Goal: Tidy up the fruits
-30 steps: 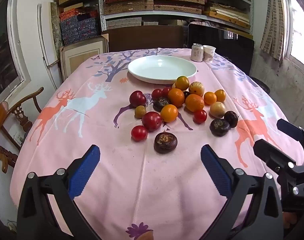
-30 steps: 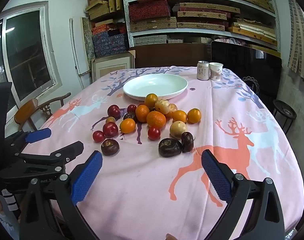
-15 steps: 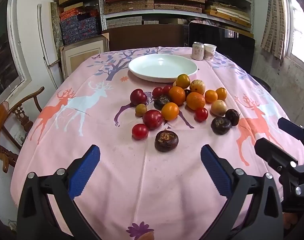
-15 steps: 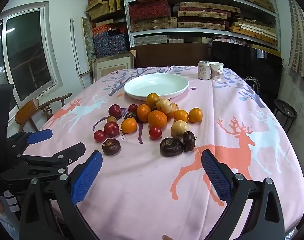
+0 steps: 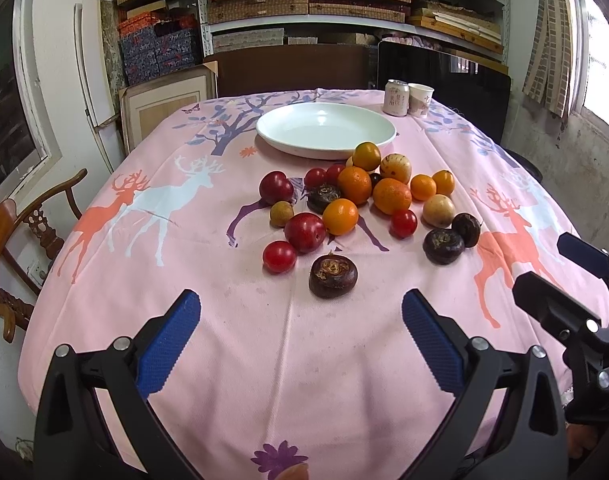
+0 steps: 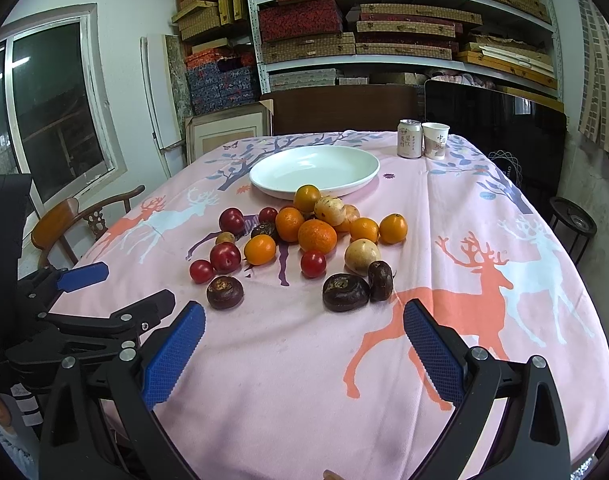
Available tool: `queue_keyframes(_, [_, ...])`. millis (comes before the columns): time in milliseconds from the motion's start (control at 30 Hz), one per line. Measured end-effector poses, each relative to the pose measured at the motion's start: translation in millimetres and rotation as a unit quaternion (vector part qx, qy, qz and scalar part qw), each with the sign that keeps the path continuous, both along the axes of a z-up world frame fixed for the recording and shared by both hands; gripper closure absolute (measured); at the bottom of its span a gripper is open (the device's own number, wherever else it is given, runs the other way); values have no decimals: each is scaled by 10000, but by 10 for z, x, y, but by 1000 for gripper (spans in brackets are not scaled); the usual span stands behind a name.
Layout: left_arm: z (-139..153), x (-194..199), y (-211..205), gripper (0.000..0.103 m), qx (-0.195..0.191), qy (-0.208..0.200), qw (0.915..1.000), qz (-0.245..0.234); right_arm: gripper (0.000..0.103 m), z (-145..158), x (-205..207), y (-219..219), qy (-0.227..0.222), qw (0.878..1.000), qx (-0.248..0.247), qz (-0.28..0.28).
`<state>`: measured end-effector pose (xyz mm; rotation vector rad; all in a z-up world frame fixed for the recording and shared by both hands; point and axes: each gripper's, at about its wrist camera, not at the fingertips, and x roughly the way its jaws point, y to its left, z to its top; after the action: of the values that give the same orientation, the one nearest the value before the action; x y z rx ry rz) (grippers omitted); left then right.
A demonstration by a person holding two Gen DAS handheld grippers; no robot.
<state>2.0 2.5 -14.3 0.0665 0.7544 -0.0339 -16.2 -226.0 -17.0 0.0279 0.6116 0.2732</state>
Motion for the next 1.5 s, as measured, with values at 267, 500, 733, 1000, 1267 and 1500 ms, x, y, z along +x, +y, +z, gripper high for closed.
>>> queue_keyframes(267, [-8,5,2,4,2,11,10000,5,3,-6,5,-2,7,10000,2,-5])
queue_keyframes(500, [-17,-1,2,4,7,9,10000,7,3,-2,6,-8,5,10000,22,-3])
queue_keyframes(733, [-26,3,2,4,-5,18,10000,2,3,-18,6,-7,12,10000,23,1])
queue_keyframes(1000, [-50,3,1,4,-7,48,10000,3,3,-19,7,-1,17,10000,37,-2])
queue_keyframes(1267, [-69,-4,0,4,-6,62,10000,3,3,-20,11,-12,33,10000,48,5])
queue_keyframes(1500, [-78,-8,-2,4,-8,61,10000,0,3,-21,18,-20,35,10000,48,4])
